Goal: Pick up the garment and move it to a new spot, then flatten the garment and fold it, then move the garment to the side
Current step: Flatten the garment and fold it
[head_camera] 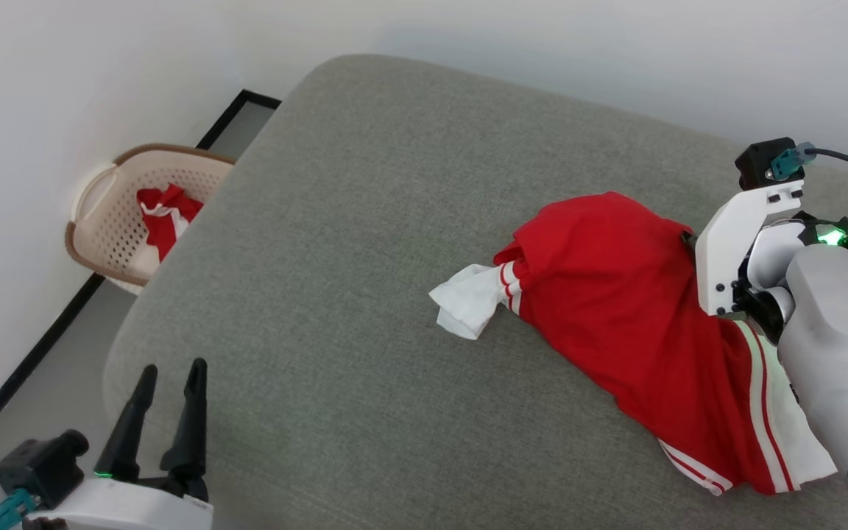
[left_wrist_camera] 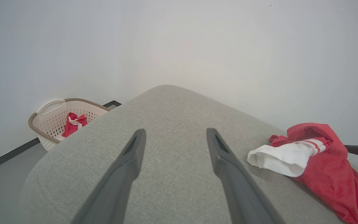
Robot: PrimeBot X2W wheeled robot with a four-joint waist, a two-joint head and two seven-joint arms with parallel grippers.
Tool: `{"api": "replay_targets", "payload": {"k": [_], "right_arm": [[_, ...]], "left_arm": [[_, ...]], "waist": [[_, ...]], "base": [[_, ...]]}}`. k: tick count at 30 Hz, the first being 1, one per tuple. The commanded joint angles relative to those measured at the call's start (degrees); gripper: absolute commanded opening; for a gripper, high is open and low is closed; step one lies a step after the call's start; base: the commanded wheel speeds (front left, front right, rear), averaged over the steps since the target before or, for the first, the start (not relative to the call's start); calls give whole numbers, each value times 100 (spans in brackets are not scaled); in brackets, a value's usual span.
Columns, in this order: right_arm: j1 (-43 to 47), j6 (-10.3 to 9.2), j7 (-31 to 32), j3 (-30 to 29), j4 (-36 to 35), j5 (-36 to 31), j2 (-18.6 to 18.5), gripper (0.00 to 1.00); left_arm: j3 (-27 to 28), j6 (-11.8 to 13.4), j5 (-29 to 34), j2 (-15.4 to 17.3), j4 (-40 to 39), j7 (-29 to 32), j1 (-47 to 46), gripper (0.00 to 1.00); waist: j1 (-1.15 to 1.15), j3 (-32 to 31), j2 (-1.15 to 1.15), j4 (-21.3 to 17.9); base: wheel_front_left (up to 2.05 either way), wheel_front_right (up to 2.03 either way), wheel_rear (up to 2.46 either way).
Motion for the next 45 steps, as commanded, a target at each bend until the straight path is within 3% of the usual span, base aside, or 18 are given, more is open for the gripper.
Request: {"api": "replay_targets", "payload": {"k": [1,11,19,26,35,45], "right_arm": [[-9,-11,-81,21,-16,39,6,100],[191,-11,-619,424,-626,492,98,100],[725,-11,-1240,911,-1724,1155,-92,100],[1341,-11,-1830,808,-2696,1341,-247,100],[2230,-11,-1949,44,-3817,1002,-130,100],[2993,-10,-1397,-788,-5119,468,204,100]], "left_arm": [[-8,-17,31,44,20,2,-26,100],[136,-20,58,206,-57,2,86,100],[164,-8,163,303,-254,9,138,100],[34,42,238,455,-661,284,-91,100],[-405,55,9,846,-1518,1732,-765,100],[-994,126,-972,1327,-1778,4280,-1835,100]], "waist": [[0,-68,0,-56],[0,-191,0,-523],[0,-238,0,-963],[0,-165,0,-1384],[0,12,0,-1961],[0,120,0,-2425]], "base": [[0,0,0],[0,0,0],[0,0,0],[0,0,0],[0,0,0],[0,0,0]]}}
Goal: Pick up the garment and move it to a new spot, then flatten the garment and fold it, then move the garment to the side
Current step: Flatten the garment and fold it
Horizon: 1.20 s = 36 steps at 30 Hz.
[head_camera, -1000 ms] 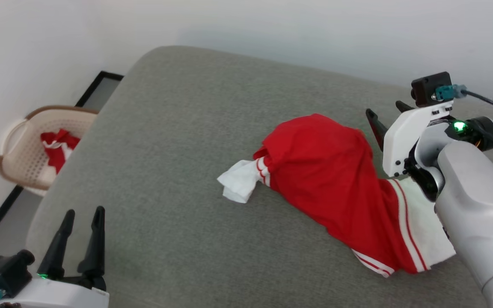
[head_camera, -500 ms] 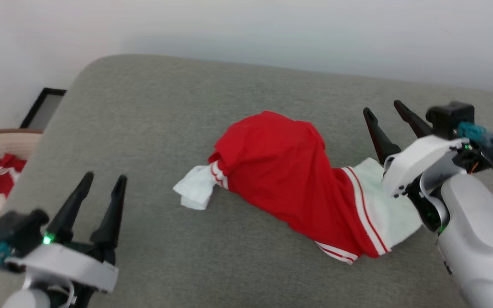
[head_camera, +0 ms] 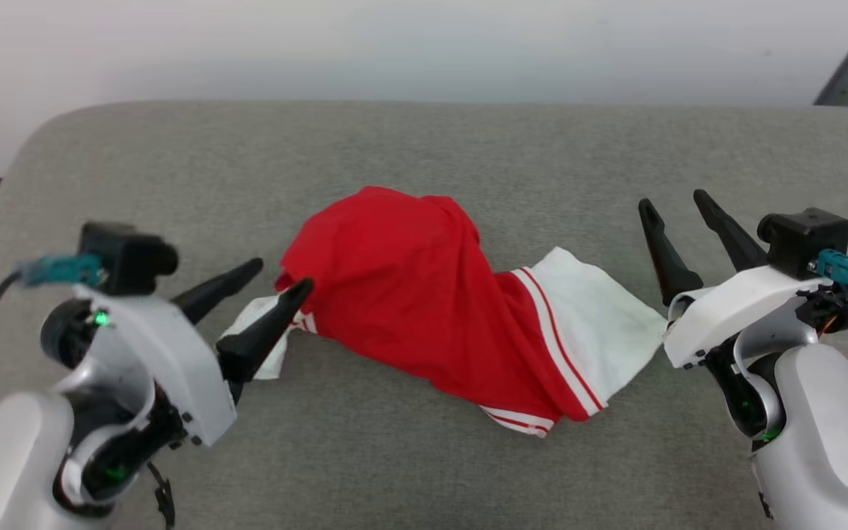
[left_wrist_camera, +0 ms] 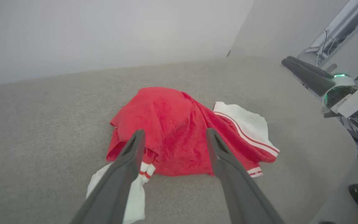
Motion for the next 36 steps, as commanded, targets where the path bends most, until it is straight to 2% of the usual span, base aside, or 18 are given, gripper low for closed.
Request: {"api": "replay_targets", "payload": {"k": [1,4,9,15,19,20,21,22,30,36], "right_arm": [[70,-9,27,-50,-84,-45,35,100],[228,-9,171,-155,-358,-145,116,100],[399,-9,346,-317,-712,-223,202,100],[550,-9,502,-466,-991,-301,282,100],[570,-9,574,-515,-1132,-347,311,100],[572,-9,597,-527,-1160,-357,314,100],[575,-9,615,-538,-1183,-361,319,100],[581,-9,622,-552,-1210,-375,326,100],[659,-9,712,-677,-1383,-386,363,100],[617,-9,795,-688,-1533,-424,387,100]], "left_arm": [[-28,48,-13,57,44,122,-84,100],[-305,40,139,208,100,612,-357,100],[-538,213,116,207,302,1121,-519,100],[-707,375,396,312,622,1299,-500,100],[-833,307,597,330,1034,1208,-585,100],[-857,286,637,343,1152,1201,-620,58],[-878,278,677,351,1257,1194,-659,11],[-880,292,734,364,1343,1160,-706,0],[-856,137,970,482,1856,879,-1292,0],[-1035,-25,1403,685,2418,529,-1985,0]], "waist": [[0,58,0,-124],[0,77,0,-211],[0,114,0,-319],[0,192,0,-377],[0,265,0,-388],[0,283,0,-392],[0,296,0,-393],[0,306,0,-394],[0,431,0,-398],[0,664,0,-468]], "base": [[0,0,0],[0,0,0],[0,0,0],[0,0,0],[0,0,0],[0,0,0],[0,0,0],[0,0,0],[0,0,0],[0,0,0]]}}
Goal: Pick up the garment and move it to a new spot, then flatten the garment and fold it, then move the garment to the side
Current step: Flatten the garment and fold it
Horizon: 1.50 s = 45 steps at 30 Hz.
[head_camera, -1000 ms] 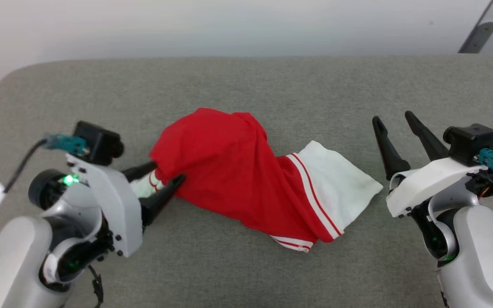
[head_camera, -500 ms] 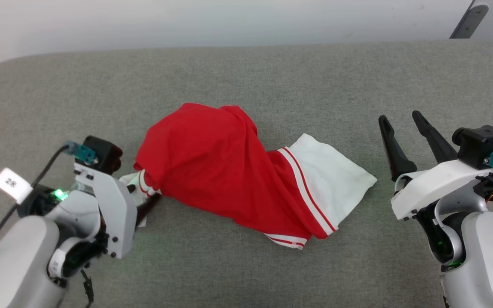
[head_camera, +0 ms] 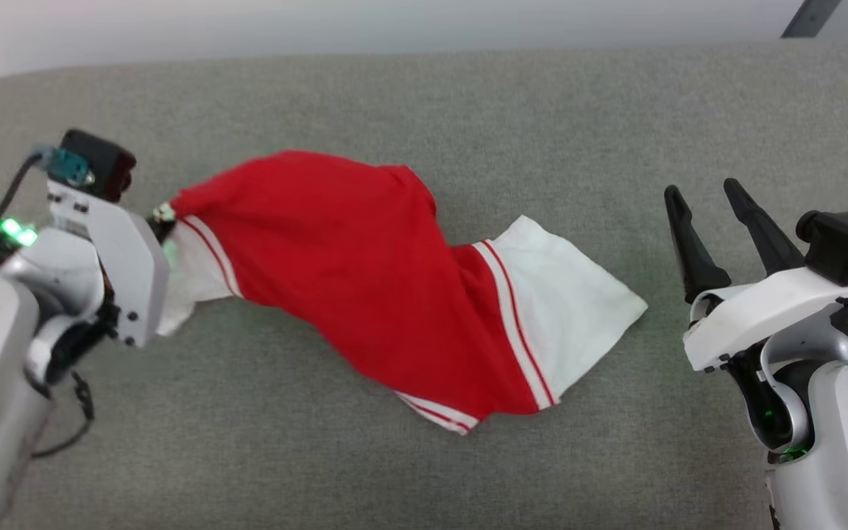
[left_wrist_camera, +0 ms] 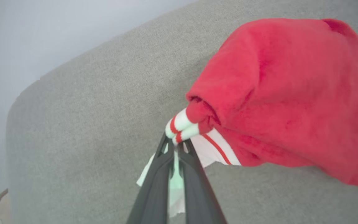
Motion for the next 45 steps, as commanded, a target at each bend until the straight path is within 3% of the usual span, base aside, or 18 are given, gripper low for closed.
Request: {"api": "replay_targets", "payload": {"k": [1,4,5,7,10,12,14,15,16,17,31,38,45], "right_arm": [[19,-9,25,5,-41,-35,13,100],[-19,-9,54,38,-96,-75,34,100],[-24,-9,69,47,-107,-82,34,100],[-37,-9,73,48,-130,-91,41,100],[-43,-9,81,59,-160,-107,54,100],[-29,-9,89,66,-164,-118,58,100],[-29,-9,92,78,-163,-120,66,100],[-28,-9,97,83,-162,-125,70,100],[-26,-9,109,94,-163,-121,75,100],[-24,-9,117,95,-166,-118,78,100],[241,-9,364,284,-169,57,61,100],[535,-9,1095,384,-70,262,39,100],[702,-9,1990,252,10,210,11,100]], "left_arm": [[-86,-44,126,49,145,-91,-134,0],[-211,-91,227,47,632,-322,-432,0],[-254,-93,257,40,819,-394,-514,13],[-370,-115,250,-14,1164,-507,-654,8],[-522,-119,270,-74,1638,-754,-852,16],[-625,-123,225,-140,1955,-866,-930,36],[-734,-125,134,-198,2215,-950,-1026,37],[-783,-126,97,-209,2321,-984,-1068,48],[-839,-126,56,-221,2414,-1016,-1108,91],[-878,-127,-8,-243,2495,-1064,-1148,100],[-1247,-128,-812,-21,2546,-1543,-1229,100],[-1075,-117,-1110,243,2083,-2070,-924,100],[-717,208,-1309,456,1217,-2883,-182,100]], "waist": [[0,124,0,-61],[0,244,0,-127],[0,277,0,-147],[0,331,0,-178],[0,394,0,-216],[0,414,0,-224],[0,426,0,-231],[0,429,0,-232],[0,430,0,-230],[0,429,0,-224],[0,209,0,-68],[0,6,0,32],[0,-183,0,166]], "base": [[0,0,0],[0,0,0],[0,0,0],[0,0,0],[0,0,0],[0,0,0],[0,0,0],[0,0,0],[0,0,0],[0,0,0],[0,0,0],[0,0,0],[0,0,0]]}}
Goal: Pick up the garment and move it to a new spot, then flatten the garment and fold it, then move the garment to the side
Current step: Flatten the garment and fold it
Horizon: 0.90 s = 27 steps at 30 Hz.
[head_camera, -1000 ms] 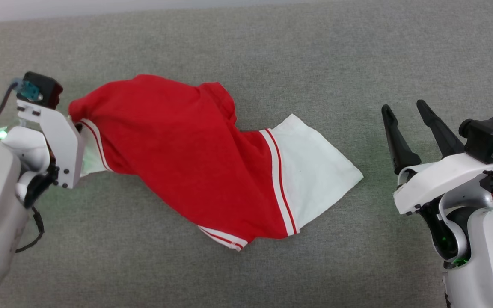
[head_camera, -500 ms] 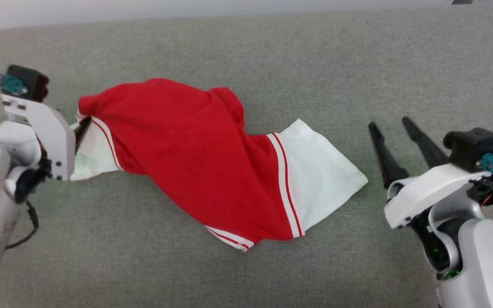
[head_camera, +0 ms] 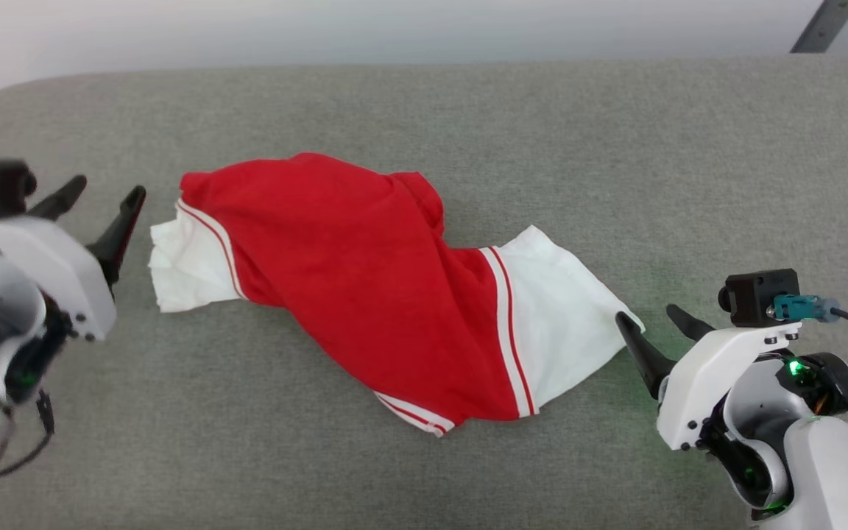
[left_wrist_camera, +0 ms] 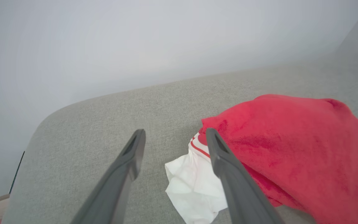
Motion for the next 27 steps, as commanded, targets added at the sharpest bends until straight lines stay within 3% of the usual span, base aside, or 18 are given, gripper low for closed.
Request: {"api": "replay_targets", "payload": {"k": [1,11,18,19,20,21,27], "right_arm": [[42,-9,163,-55,8,8,-15,100],[-178,-9,1248,-351,379,-164,-85,100],[-402,-9,1788,-394,988,-233,-139,100],[-431,-9,1828,-370,1084,-232,-158,85],[-477,-9,1823,-366,1162,-209,-161,22],[-519,-9,1829,-320,1243,-217,-197,0],[-772,-10,1754,-254,1547,-114,-373,0]], "left_arm": [[79,88,-38,71,-238,-214,262,100],[819,874,-386,280,-1677,-1699,1987,100],[1509,1314,-514,113,-2536,-2080,3145,100],[1587,1350,-462,78,-2631,-2093,3297,100],[1678,1376,-436,22,-2725,-2096,3434,100],[1772,1386,-415,-51,-2808,-2102,3544,100],[2369,1278,-64,-510,-3171,-2096,4100,100]], "waist": [[0,-89,0,88],[0,-236,0,358],[0,-299,0,580],[0,-311,0,607],[0,-321,0,631],[0,-333,0,662],[0,-403,0,781]], "base": [[0,0,0],[0,0,0],[0,0,0],[0,0,0],[0,0,0],[0,0,0],[0,0,0]]}}
